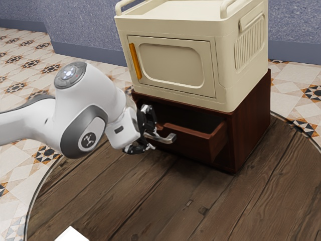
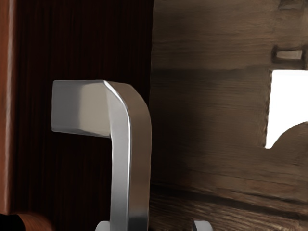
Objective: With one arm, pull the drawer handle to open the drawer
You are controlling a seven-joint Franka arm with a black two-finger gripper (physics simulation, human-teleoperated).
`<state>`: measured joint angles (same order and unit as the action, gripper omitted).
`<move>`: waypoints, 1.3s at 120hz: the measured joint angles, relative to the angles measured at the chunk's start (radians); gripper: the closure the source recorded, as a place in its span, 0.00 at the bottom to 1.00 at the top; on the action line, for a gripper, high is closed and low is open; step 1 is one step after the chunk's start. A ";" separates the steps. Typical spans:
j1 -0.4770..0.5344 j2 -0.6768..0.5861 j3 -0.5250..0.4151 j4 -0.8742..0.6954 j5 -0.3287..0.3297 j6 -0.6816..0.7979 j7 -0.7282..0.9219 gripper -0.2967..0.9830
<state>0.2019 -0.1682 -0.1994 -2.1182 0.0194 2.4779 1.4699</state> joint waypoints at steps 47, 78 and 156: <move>0.000 -0.128 0.005 -0.129 -0.006 0.019 -0.014 0.68; -0.002 -0.228 0.006 -0.226 -0.007 0.025 -0.027 0.68; -0.050 -0.459 0.035 -0.427 0.005 0.042 -0.071 0.84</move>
<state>0.1523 -0.6269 -0.1642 -2.5449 0.0244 2.5195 1.3988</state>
